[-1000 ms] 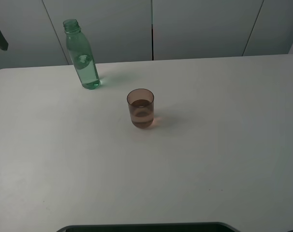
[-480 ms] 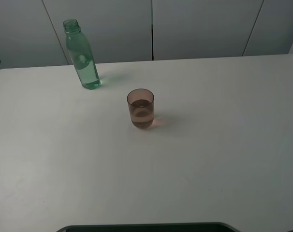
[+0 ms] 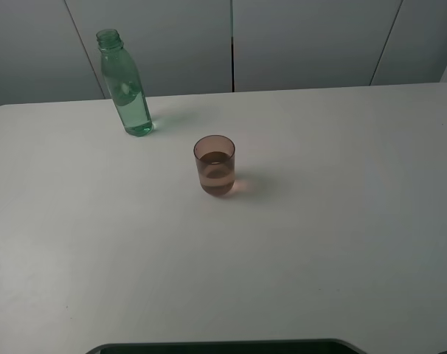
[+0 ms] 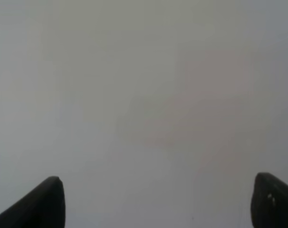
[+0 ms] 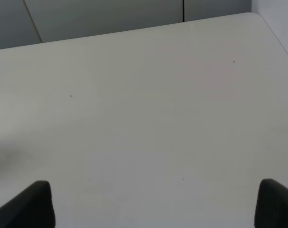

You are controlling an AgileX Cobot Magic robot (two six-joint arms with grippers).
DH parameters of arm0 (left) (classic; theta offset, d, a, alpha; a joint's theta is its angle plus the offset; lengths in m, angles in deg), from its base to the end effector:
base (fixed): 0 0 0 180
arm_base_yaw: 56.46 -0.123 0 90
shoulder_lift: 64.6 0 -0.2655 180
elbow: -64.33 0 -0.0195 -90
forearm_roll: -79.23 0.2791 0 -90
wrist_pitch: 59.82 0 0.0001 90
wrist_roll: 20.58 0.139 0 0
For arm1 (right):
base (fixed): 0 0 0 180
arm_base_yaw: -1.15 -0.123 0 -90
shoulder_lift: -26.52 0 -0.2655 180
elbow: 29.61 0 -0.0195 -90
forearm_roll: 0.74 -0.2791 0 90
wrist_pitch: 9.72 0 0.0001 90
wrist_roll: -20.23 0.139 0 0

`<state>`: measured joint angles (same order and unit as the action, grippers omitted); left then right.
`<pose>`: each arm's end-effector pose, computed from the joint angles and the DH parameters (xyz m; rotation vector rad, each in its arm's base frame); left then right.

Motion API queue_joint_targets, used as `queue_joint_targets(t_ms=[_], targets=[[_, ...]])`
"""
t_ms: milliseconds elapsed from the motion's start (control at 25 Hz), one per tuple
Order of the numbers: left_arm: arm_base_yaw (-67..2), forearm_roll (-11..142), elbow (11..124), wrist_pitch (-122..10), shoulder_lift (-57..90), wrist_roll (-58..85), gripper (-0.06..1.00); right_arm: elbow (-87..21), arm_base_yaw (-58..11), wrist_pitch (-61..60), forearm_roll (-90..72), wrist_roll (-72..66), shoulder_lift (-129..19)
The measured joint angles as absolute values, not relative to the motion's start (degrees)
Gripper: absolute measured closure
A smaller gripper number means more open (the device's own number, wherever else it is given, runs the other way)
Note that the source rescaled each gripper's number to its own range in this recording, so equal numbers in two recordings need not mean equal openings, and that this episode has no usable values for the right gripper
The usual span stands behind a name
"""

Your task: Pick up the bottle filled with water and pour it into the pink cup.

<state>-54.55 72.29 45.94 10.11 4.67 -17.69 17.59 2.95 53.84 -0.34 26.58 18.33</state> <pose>0.2363 -0.0237 0.2746 0.0888 2.7439 -0.1630 0.0774 -0.0033 0.2680 0.1481 2.0710 0.0402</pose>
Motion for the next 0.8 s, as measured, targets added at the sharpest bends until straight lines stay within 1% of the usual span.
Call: queue_joint_targets(t_ms=[480, 800], targets=[[-54.55, 71.57, 32.43, 10.31, -23.22, -17.47, -0.06, 17.59, 2.95, 53.84, -0.34, 26.58, 18.33], [-54.55, 71.46, 26.20, 10.31, -35.09, -17.47, -0.06, 17.59, 2.95, 53.84, -0.34, 26.58, 18.33]])
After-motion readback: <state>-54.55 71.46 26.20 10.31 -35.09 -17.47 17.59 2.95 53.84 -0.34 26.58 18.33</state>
